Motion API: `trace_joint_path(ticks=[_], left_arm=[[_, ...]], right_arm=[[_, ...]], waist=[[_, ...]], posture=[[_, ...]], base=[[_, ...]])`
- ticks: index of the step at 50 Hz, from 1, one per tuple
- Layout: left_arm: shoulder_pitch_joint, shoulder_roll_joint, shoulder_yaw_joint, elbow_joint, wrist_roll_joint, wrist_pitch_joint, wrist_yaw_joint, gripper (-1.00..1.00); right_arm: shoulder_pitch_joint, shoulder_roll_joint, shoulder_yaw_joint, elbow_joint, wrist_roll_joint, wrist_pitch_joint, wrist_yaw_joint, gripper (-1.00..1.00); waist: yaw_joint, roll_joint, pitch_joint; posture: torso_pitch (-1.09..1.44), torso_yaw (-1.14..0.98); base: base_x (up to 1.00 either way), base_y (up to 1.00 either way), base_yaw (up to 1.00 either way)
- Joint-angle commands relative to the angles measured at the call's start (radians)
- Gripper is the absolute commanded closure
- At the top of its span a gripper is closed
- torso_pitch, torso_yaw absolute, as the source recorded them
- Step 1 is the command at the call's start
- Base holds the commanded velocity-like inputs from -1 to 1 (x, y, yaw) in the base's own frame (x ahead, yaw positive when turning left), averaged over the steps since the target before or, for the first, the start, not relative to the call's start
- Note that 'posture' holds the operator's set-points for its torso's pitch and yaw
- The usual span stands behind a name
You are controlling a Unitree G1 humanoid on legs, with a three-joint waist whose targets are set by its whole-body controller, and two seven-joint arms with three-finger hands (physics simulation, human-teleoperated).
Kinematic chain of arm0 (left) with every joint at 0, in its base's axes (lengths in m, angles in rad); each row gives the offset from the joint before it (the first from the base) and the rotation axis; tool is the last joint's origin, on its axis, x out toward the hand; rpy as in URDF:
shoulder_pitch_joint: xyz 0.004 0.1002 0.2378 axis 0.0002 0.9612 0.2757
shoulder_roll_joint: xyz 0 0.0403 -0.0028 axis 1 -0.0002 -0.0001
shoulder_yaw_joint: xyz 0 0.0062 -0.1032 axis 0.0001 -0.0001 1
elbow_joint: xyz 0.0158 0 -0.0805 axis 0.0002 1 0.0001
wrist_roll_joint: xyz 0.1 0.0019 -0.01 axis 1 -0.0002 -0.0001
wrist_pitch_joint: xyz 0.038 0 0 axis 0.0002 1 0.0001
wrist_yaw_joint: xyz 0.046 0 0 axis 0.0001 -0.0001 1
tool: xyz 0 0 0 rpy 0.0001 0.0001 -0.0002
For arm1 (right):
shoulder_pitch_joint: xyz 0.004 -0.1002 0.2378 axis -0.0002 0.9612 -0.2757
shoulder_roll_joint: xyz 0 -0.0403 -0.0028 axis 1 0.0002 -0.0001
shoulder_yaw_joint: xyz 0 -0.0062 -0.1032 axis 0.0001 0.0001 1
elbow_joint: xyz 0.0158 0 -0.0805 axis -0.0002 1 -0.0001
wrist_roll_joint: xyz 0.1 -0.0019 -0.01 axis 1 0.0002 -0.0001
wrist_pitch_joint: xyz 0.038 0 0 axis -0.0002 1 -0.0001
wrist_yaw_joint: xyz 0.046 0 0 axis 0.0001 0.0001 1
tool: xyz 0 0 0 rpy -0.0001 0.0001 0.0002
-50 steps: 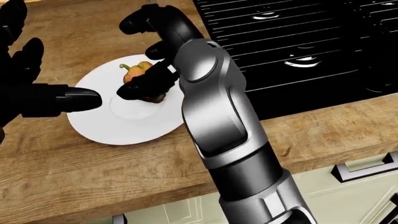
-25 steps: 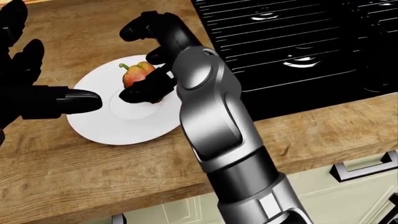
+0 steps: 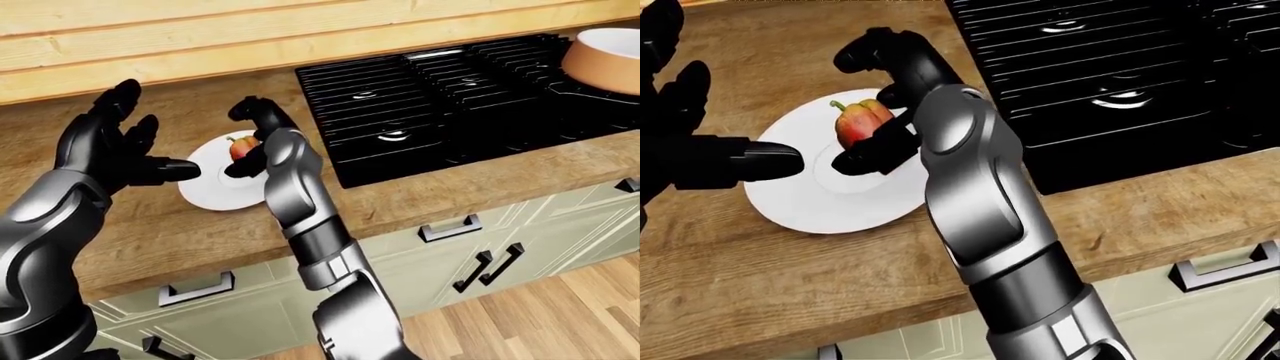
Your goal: Pick the bell pepper from the plate and place it in the pan.
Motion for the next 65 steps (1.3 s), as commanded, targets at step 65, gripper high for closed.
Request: trace_joint_path(ticks=[65], left_arm=[[-0.010, 0.009, 0.012, -0.029, 0.001, -0.045, -0.001, -1.00]], right_arm=[[0.001, 0.039, 0.018, 0.003, -0.096, -0.087, -0.016, 0.13]], waist=[[-0.001, 0.009, -0.027]], posture=[[0.00, 0.00]], base=[[0.00, 0.00, 0.00]])
